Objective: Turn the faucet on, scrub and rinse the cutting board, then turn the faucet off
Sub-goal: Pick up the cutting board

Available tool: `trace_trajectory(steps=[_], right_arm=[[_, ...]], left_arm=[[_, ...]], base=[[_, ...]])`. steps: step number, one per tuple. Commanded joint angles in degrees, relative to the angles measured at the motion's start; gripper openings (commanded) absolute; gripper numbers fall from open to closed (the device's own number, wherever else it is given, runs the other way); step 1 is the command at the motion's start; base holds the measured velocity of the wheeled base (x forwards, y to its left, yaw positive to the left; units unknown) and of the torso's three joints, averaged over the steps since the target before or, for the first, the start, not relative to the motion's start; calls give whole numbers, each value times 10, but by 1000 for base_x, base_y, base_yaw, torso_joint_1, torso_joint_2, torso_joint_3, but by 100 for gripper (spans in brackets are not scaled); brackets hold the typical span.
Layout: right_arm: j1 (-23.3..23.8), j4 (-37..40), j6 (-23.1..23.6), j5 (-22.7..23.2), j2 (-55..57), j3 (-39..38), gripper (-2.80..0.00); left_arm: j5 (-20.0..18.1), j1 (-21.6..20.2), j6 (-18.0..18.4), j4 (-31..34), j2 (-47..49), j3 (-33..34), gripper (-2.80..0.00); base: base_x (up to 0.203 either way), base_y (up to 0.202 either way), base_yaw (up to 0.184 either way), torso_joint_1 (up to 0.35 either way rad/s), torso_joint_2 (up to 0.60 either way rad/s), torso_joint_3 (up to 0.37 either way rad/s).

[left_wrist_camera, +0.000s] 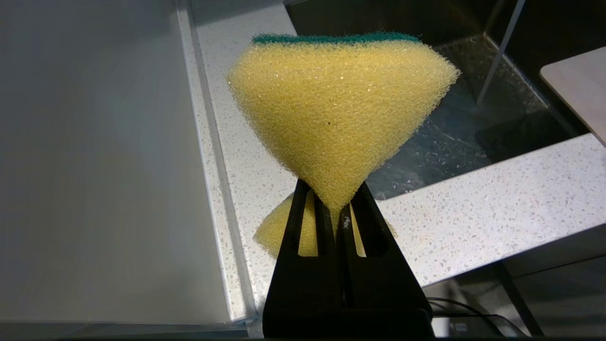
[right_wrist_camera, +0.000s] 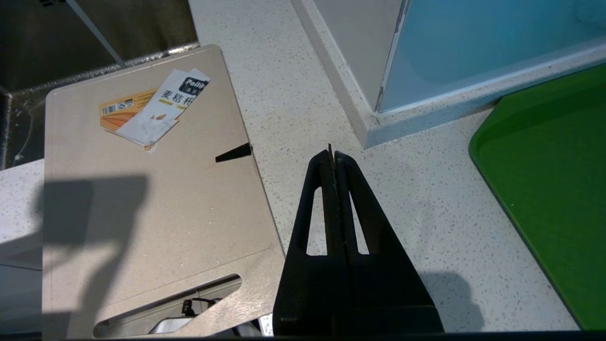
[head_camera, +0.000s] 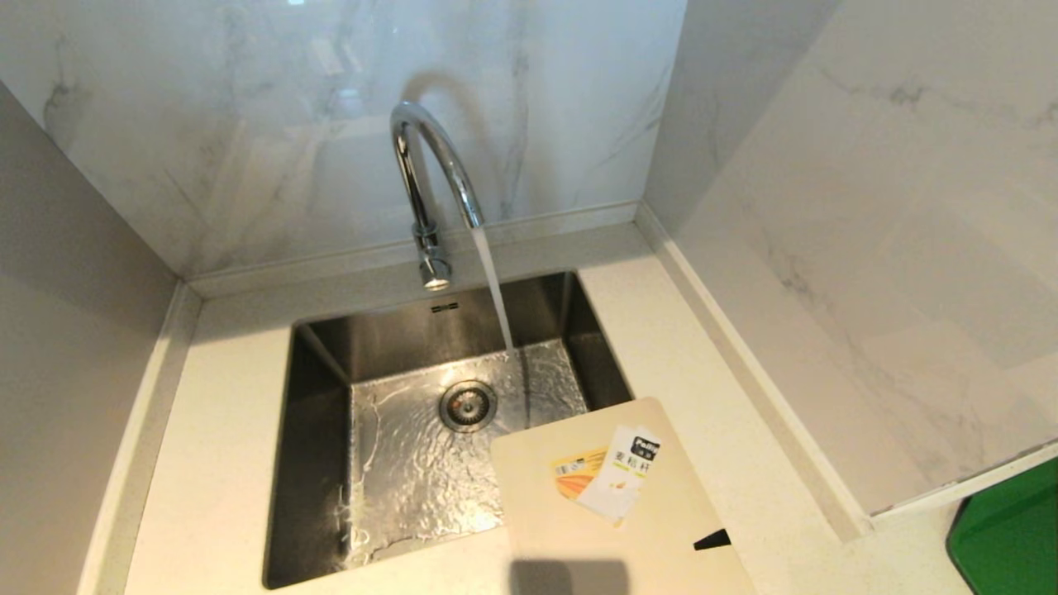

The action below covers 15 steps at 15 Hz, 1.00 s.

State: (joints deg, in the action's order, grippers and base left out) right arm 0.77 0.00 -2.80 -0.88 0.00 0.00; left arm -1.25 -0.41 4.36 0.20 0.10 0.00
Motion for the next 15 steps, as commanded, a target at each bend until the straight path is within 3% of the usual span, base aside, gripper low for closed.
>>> trace_trajectory(steps=[1,4,9,15], right_arm=[[0,0,0,0,0,-1,-280],[0,0,0,0,-1,-1,-280],[0,0,0,0,0,-1,-280],[0,-1,3,1,0,-1,-280]], left_arm=[[1,0,-1,0,-1,0,-280],[4,0,-24,0,-1,0,-280],[3,0,-22,0,-1,0,-280],[4,0,-23,0,-1,0,-280]], base=[[0,0,0,0,0,0],[0,0,0,0,0,0],[0,0,0,0,0,0],[-180,0,6,5,4,1]])
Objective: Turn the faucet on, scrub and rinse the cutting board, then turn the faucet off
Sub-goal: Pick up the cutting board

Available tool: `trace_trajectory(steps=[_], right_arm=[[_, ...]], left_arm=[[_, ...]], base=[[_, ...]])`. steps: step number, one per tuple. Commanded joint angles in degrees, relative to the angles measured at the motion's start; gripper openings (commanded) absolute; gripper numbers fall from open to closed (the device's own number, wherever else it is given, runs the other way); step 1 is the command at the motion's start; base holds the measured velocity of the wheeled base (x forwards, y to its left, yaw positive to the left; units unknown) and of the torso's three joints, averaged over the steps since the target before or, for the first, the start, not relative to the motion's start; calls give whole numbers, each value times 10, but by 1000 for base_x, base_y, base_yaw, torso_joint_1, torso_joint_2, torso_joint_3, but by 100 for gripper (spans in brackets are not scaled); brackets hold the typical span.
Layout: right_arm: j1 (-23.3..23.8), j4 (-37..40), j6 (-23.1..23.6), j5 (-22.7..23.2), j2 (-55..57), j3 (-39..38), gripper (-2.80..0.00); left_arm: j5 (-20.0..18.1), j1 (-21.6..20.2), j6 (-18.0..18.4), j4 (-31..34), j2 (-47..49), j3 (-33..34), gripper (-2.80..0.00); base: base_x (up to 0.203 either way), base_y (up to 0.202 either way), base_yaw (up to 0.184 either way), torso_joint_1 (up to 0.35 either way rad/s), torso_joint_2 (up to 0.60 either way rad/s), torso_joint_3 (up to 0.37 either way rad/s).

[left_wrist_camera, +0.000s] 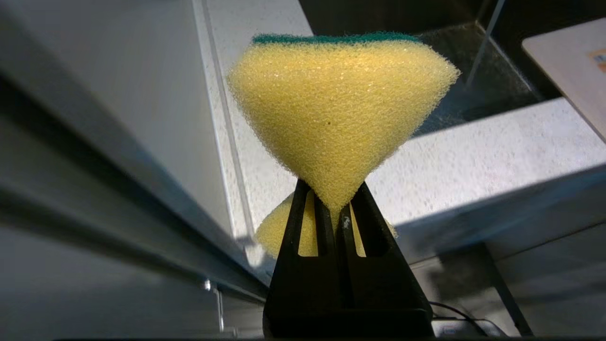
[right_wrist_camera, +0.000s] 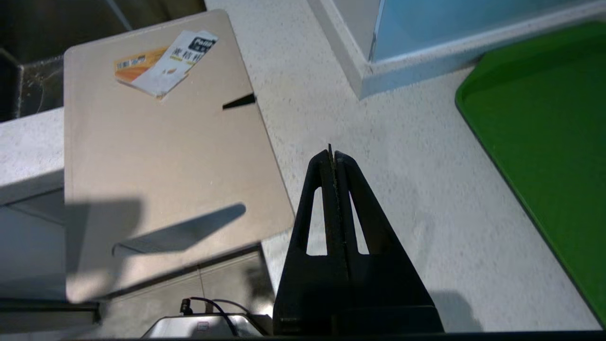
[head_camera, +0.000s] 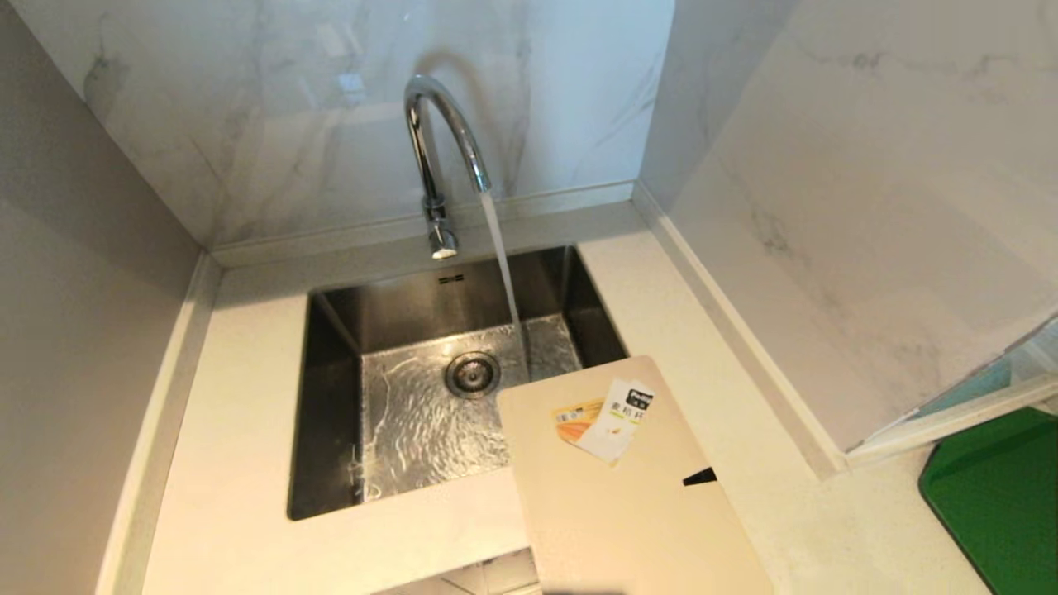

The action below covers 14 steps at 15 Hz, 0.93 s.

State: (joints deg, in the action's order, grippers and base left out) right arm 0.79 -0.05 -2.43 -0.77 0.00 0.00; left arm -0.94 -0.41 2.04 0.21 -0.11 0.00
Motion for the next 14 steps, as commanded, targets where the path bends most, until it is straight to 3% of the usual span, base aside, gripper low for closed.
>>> trace_trajectory(steps=[1,8,14], right_arm=[[0,0,0,0,0,-1,-280],[0,0,0,0,-1,-1,-280],[0,0,-4,-3,0,-1,-280]], left_arm=[[1,0,0,0,1,0,-280],[1,0,-5,-1,1,0,-280],[1,0,-8,-1,1,0,-280]], base=[[-175,0,-12,2,1,3],[-196,0,10,-1,3,1],[-9,0,0,3,-1,-1]])
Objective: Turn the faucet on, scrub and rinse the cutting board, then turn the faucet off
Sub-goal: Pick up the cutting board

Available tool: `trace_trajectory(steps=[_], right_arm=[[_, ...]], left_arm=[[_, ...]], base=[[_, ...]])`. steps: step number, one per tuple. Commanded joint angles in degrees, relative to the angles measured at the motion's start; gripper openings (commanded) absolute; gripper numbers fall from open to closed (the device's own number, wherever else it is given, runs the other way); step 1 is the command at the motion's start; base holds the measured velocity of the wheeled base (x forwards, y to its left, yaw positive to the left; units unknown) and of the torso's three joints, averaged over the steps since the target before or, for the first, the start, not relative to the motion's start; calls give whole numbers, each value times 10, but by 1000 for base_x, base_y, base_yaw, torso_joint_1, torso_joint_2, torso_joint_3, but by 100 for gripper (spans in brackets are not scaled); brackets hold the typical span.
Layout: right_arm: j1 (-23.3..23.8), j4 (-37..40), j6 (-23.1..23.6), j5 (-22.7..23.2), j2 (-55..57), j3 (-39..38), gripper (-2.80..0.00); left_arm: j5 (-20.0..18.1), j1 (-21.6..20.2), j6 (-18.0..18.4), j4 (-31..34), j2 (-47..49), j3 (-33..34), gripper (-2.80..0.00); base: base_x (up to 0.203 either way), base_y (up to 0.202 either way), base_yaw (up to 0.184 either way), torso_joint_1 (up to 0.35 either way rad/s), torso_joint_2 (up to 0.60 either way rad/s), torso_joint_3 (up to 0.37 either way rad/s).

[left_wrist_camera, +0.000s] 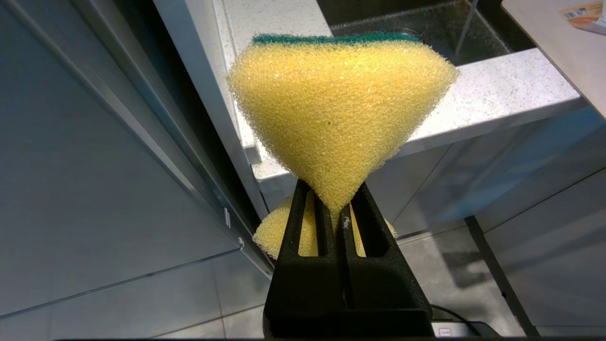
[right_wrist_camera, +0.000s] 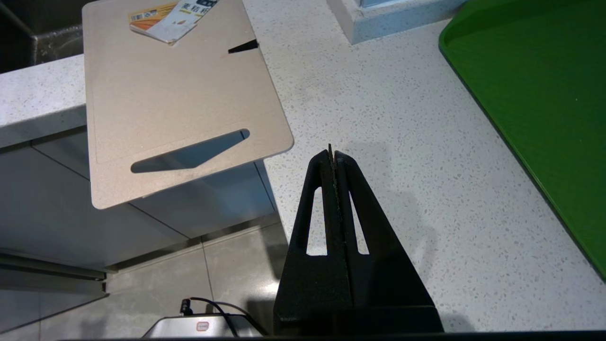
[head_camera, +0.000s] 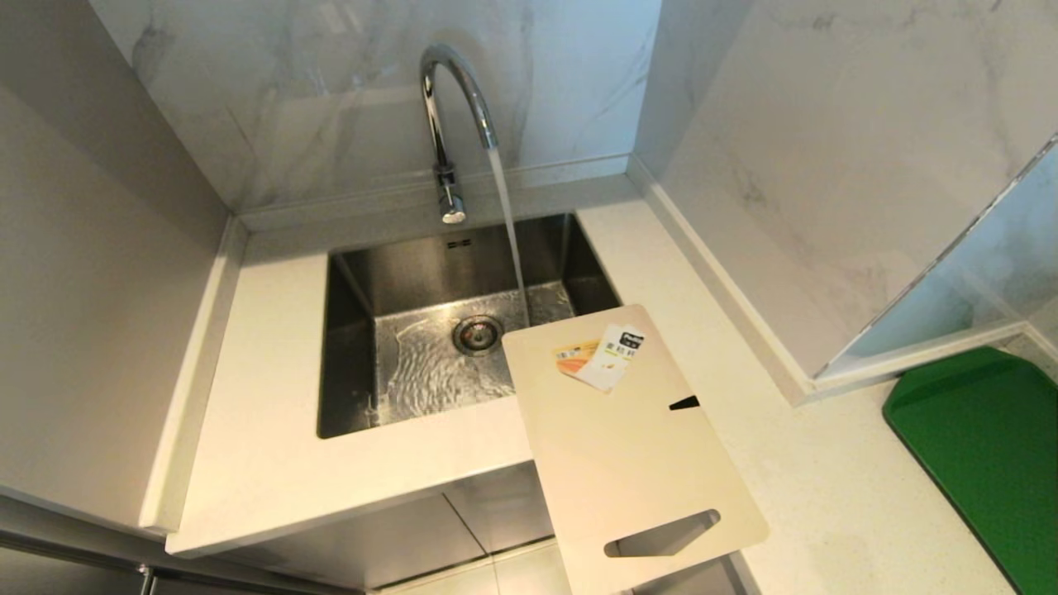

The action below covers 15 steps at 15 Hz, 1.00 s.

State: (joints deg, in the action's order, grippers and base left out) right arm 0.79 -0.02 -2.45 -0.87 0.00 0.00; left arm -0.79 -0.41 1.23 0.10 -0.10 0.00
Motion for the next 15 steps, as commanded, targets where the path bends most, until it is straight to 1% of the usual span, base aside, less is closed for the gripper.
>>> trace_trajectory(steps=[1,4,6,7,9,11,13,15], right_arm=[[0,0,-2,-2,0,-1,-280],[0,-8,13,-1,-1,4,-280],[0,19,11,-3,22,52,-280],[0,40,0,-5,53,90,-280],[1,84,-61,-7,160,185,-280],[1,113,-149,-7,282,258,-280],[1,130,-231,-8,406,314,-280],[0,145,-327,-8,505,351,-280]], left_arm=[[0,0,0,0,1,0,-280],[0,0,0,0,1,0,-280],[0,0,0,0,1,0,-280],[0,0,0,0,1,0,-280],[0,0,0,0,1,1,-280],[0,0,0,0,1,1,-280],[0,0,0,0,1,0,-280],[0,0,0,0,1,0,-280]], base=[[0,0,0,0,0,0],[0,0,0,0,0,0],[0,0,0,0,0,0],[0,0,0,0,0,0],[0,0,0,0,0,0],[0,0,0,0,0,0],[0,0,0,0,0,0],[0,0,0,0,0,0]])
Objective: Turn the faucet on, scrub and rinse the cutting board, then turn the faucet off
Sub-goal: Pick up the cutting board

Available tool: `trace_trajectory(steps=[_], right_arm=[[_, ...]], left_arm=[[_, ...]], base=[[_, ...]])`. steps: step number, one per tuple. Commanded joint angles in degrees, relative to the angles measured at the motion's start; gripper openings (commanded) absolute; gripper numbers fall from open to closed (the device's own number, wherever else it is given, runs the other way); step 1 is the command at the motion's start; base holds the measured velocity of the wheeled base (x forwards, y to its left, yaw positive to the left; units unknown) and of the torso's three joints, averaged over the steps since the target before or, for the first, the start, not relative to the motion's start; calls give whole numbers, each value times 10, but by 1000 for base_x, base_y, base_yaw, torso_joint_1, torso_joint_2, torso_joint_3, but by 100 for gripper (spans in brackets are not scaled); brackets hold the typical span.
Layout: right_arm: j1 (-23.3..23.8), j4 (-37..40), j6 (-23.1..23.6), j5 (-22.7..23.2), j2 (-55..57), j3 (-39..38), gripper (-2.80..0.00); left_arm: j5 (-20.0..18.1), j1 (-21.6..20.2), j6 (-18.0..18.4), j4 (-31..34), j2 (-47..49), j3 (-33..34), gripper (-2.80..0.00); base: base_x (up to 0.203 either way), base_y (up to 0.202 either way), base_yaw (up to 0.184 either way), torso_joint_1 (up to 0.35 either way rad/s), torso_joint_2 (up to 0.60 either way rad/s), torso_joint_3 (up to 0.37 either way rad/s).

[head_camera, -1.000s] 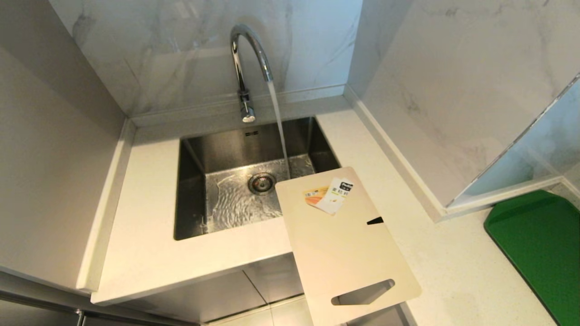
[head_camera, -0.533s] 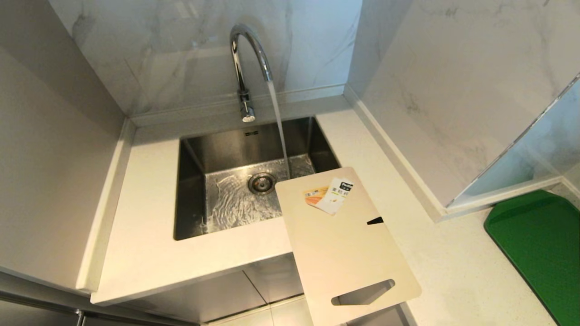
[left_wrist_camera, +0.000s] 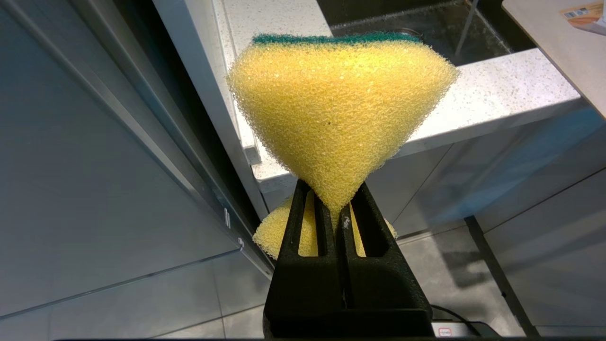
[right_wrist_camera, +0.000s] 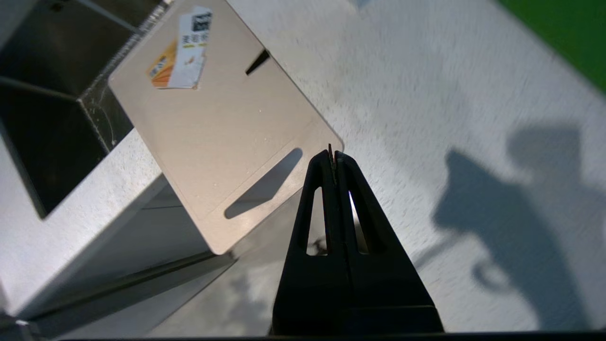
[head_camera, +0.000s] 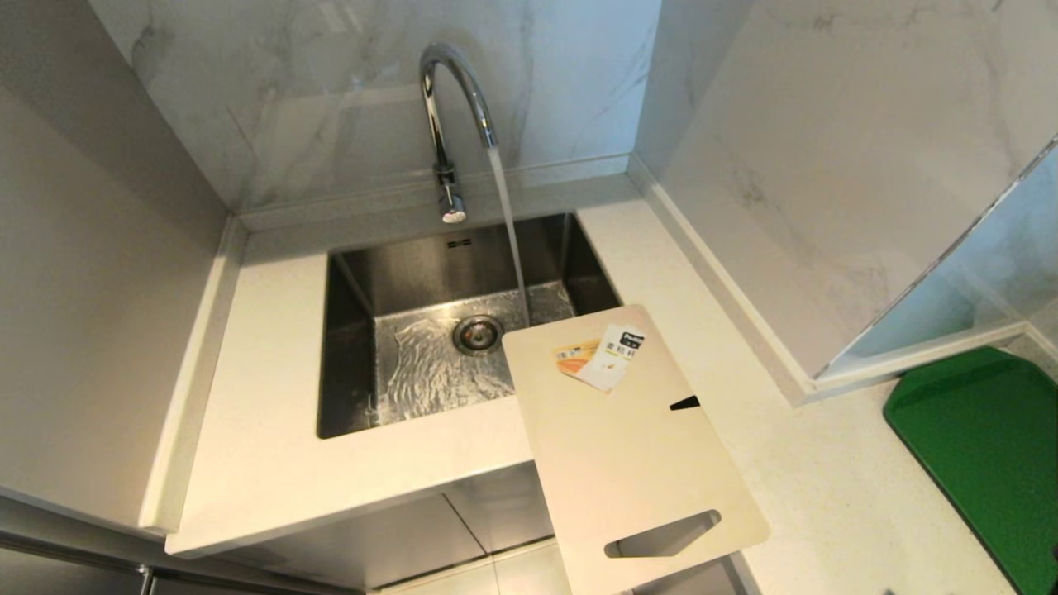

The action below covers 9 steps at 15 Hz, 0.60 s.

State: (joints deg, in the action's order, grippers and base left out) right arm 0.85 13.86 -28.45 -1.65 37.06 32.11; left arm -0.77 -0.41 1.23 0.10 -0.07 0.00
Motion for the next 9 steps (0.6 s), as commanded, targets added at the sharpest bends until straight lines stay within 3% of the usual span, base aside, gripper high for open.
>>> trace_trajectory(steps=[1,3,6,7,9], right_arm=[[-6,15,-126,0,178,45,-280],[-41,60,-275,-1,232,79,-280],[-131,142,-473,-1,306,128,-280],[-170,149,-509,-1,330,136,-280],[-204,145,-557,-7,380,149,-280]], left_arm=[[0,0,0,0,1,0,-280],[0,0,0,0,1,0,-280],[0,0,0,0,1,0,-280],[0,0,0,0,1,0,-280],[0,0,0,0,1,0,-280]], base=[[0,0,0,0,0,0],[0,0,0,0,0,0],[0,0,0,0,0,0],[0,0,0,0,0,0],[0,0,0,0,0,0]])
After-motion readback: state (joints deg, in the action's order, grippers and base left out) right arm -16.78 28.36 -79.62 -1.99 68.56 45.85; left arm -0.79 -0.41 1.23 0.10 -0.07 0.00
